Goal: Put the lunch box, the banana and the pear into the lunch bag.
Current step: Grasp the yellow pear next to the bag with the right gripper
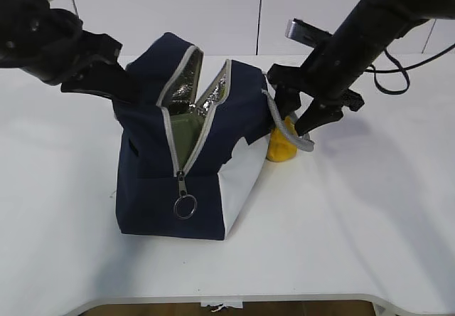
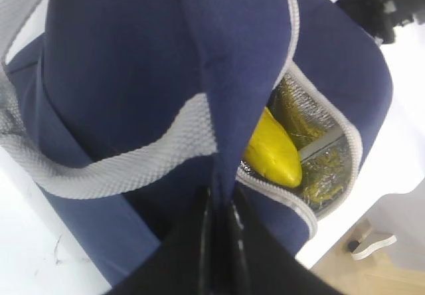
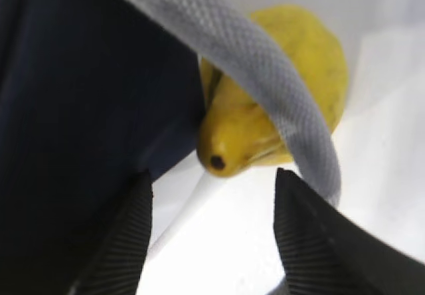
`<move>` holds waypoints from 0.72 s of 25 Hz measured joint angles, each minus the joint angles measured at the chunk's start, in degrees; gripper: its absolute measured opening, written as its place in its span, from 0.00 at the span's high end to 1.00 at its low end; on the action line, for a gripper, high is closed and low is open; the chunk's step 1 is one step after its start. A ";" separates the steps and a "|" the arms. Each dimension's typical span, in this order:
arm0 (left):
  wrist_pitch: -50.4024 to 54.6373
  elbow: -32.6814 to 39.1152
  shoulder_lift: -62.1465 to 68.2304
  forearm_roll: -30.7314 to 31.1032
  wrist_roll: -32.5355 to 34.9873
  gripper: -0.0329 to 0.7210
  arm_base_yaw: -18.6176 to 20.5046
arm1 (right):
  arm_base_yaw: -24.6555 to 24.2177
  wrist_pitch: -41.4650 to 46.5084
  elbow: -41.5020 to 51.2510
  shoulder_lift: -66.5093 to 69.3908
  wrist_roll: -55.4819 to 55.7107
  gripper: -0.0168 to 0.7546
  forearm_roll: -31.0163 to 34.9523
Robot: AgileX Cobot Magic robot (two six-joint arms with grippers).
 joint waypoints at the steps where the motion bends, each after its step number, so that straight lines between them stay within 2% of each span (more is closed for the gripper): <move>1: 0.00 0.00 0.00 0.00 0.00 0.96 0.00 | 0.00 -0.43 0.00 0.28 0.00 0.39 0.00; 9: 0.00 0.00 0.00 0.13 0.00 0.96 0.00 | 0.00 -4.32 -1.09 1.10 -0.24 0.40 -1.95; 18: 0.04 0.00 0.00 0.25 0.00 0.96 0.00 | 0.00 -4.20 -1.20 1.10 -0.28 0.40 -2.54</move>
